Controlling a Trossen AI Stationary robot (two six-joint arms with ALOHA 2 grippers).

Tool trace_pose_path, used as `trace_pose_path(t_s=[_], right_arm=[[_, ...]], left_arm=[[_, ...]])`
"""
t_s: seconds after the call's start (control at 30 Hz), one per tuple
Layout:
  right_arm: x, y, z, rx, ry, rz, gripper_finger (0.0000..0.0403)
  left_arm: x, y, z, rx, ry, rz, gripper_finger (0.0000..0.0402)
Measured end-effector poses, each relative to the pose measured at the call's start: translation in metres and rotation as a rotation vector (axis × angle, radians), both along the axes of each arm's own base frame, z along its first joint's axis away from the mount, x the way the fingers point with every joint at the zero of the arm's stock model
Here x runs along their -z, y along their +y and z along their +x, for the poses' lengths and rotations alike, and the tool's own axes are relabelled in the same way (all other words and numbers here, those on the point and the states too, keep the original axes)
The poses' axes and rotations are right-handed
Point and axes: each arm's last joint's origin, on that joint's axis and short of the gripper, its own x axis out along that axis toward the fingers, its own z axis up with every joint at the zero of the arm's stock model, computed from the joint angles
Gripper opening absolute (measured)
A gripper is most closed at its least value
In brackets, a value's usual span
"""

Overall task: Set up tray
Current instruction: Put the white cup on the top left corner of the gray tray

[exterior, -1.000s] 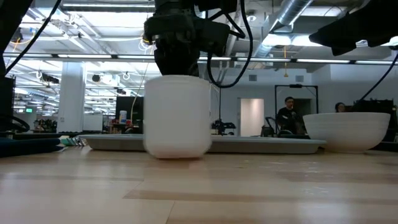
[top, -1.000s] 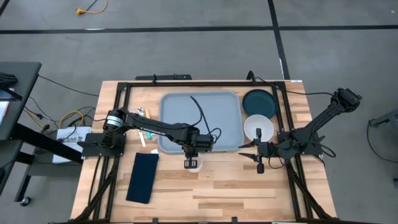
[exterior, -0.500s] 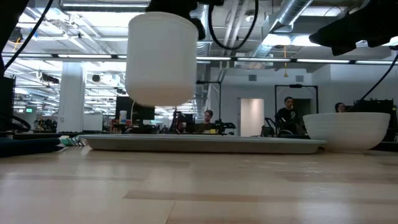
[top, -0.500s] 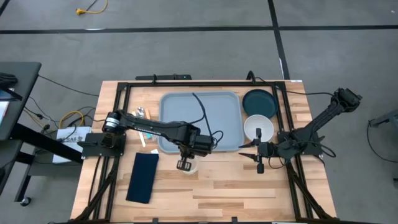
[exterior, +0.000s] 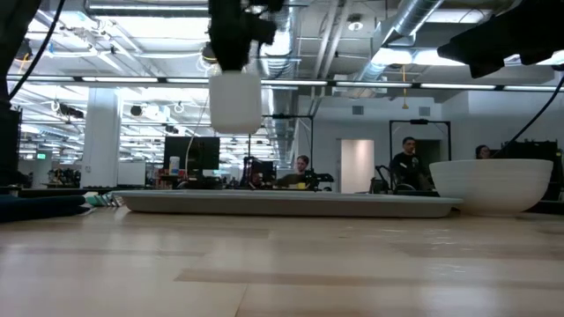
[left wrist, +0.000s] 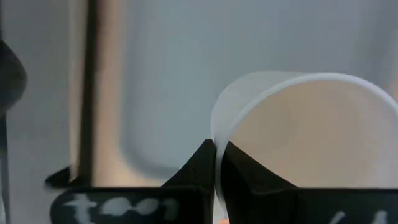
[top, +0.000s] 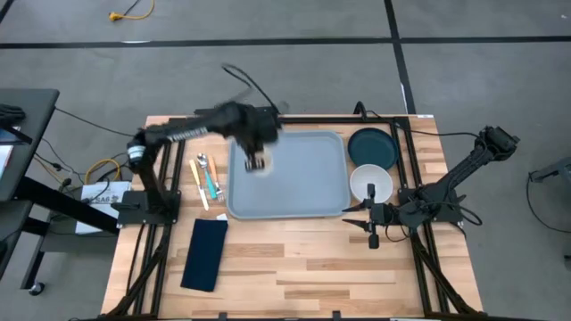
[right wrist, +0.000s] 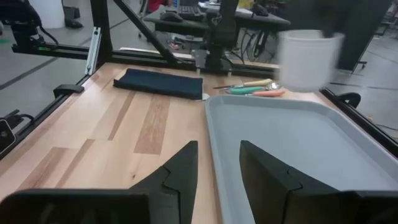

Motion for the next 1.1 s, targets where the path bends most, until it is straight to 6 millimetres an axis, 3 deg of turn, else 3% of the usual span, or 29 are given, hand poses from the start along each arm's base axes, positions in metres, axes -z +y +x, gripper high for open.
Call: trace_pose_path(t_s=[0.1, 0.27, 0.47, 0.7, 0.87, 1.1], right_arm=[[0.0, 0.0, 0.0, 0.0, 0.001, -0.001, 0.0113], [0.0, 0.0, 0.0, -0.001, 0.002, -0.004, 0.0113], [0.0, -0.001, 0.001, 0.002, 0.0, -0.027, 0.0113], [0.0, -0.01, 0.006, 0.055, -0.001, -0.046, 0.0113], [0.0, -0.016, 0.009, 0.093, -0.001, -0.04, 0.0113], [0.0, -0.02, 0.011, 0.114, -0.001, -0.038, 0.0113]], left_arm=[[0.007, 0.034, -0.021, -0.063, -0.039, 0.021, 0.0], [0.029, 0.069, -0.045, -0.031, -0.04, 0.053, 0.0], [0.047, 0.076, -0.055, 0.114, 0.001, 0.001, 0.0], [0.049, 0.086, -0.06, 0.151, -0.056, -0.03, 0.0], [0.048, 0.101, -0.068, 0.12, -0.074, -0.008, 0.0], [0.066, 0.128, -0.074, 0.053, -0.061, -0.017, 0.0]])
